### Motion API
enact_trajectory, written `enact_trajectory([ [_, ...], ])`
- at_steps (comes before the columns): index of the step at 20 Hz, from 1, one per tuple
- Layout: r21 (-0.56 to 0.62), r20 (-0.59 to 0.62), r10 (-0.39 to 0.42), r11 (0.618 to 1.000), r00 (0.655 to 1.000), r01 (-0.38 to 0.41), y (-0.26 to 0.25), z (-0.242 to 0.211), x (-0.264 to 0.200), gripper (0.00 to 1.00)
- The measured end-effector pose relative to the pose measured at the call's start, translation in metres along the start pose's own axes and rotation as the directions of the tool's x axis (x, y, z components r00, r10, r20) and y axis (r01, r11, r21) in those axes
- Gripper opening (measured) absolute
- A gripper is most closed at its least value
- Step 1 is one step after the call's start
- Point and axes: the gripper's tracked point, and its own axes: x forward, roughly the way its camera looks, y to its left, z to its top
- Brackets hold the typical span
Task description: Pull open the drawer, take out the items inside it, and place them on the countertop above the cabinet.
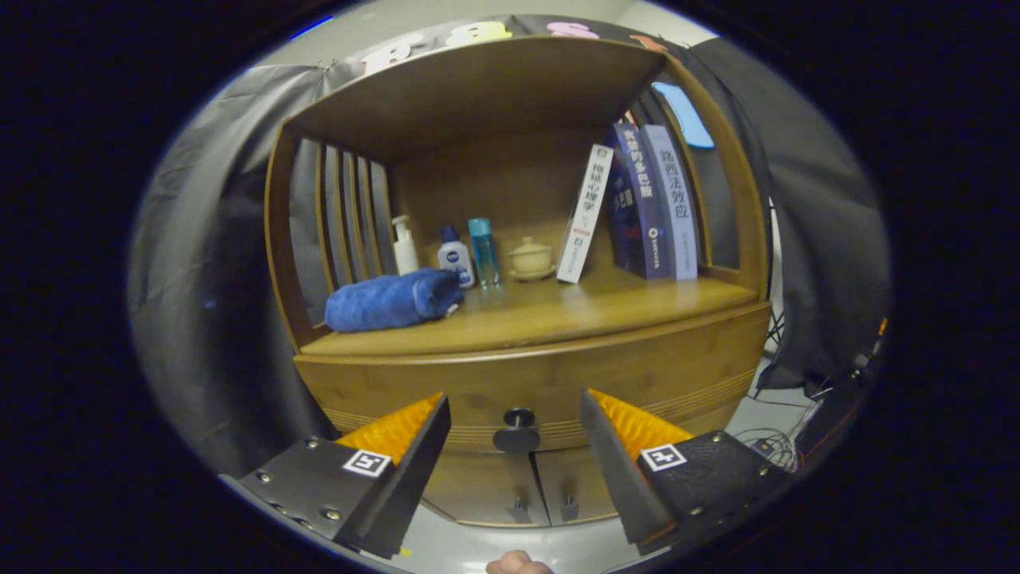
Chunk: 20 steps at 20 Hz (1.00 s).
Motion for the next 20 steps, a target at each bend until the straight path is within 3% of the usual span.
enact_trajectory([
  [9, -0.102, -0.064, -0.103, 0.99, 0.993, 0.096, -0.012, -0.031, 0.044, 0.99],
  [11, -0.107, -0.085, -0.09, 0.991, 0.992, 0.081, -0.006, -0.039, 0.05, 0.76],
  [14, -0.11, -0.077, -0.099, 0.99, 0.992, 0.09, 0.003, -0.041, 0.05, 0.64],
  [15, -0.141, -0.082, -0.12, 0.984, 0.989, 0.107, 0.0, -0.044, 0.055, 0.64],
  [16, -0.154, -0.057, -0.128, 0.981, 0.99, 0.118, 0.003, -0.038, 0.034, 0.53],
  [17, -0.182, -0.059, -0.121, 0.977, 0.991, 0.109, 0.003, -0.041, 0.042, 0.43],
  [20, -0.193, -0.075, -0.091, 0.978, 0.993, 0.075, 0.002, -0.042, 0.05, 0.42],
])
